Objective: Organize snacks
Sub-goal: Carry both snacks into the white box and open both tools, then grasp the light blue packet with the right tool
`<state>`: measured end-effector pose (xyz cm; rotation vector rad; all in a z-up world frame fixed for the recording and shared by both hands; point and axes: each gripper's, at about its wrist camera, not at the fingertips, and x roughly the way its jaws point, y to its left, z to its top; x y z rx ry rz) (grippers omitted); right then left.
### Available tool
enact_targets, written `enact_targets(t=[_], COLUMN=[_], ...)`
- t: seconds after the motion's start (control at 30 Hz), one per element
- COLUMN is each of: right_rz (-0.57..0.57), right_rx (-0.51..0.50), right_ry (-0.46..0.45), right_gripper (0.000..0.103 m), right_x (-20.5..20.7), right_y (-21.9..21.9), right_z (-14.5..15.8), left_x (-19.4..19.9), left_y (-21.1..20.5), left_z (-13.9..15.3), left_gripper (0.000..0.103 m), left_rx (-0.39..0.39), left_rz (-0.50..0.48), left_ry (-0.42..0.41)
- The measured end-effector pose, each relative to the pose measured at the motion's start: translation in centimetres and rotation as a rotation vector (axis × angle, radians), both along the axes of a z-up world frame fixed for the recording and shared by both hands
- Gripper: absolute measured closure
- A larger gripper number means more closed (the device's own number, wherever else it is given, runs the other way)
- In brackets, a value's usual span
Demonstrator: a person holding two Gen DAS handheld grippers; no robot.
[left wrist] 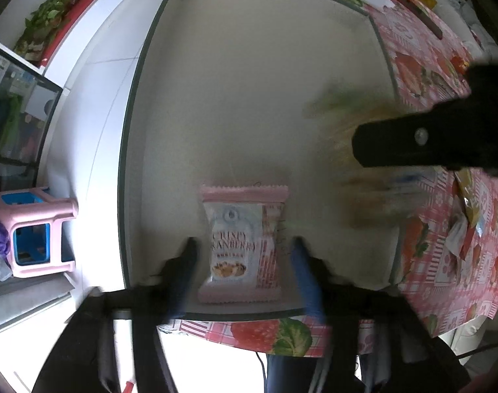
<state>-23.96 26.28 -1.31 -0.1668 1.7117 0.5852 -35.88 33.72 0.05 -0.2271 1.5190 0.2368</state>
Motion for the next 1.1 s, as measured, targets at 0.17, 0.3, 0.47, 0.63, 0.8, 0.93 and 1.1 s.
enact_targets(t=[0.17,0.3,0.47,0.63,0.8,0.93,1.1], right_rz=[-0.03,-0.076,-0.188,-0.381,-0.536,-0.591,-0.585], right_rx=[-0.01,-0.036,-0.099,-0.185,-0.279,-0.361,-0.404], right_ry=[-0.005,-0.045,-0.053,-0.034,-0.021,-0.021,0.009], right_gripper=[0.017,0.0,0.0,0.0,0.0,0.0,0.0], right_x=[0.4,0.7,0.4,-0.5,-1.7,-2.4,-3.1], right_y=[-0.9,-4.2,-10.6,-19.3,-27.5,-32.6,-36.2], right_z=[0.1,0.4,0.0,-0.7,-1.3,-1.6,-2.7], left_x=[0.0,-0.1,0.3,1.7,3.4,4.0,4.6], left_y=[0.0,-0.1,-1.5,-4.4,-8.0,-10.2,-13.0], left_z=[0.3,1.2,2.5,3.5,4.1,4.4,4.1], left_gripper=[0.022,0.022,0.022,0.022,0.022,0.022,0.022], left_rx=[0.01,0.006,-0.002,-0.024,-0.062,-0.098,-0.112], left_rz=[-0.028,-0.052,-0.142,-0.251,-0.344,-0.385,-0.429], left_ry=[0.001,-0.026,-0.062,-0.092,-0.116,-0.121,-0.102])
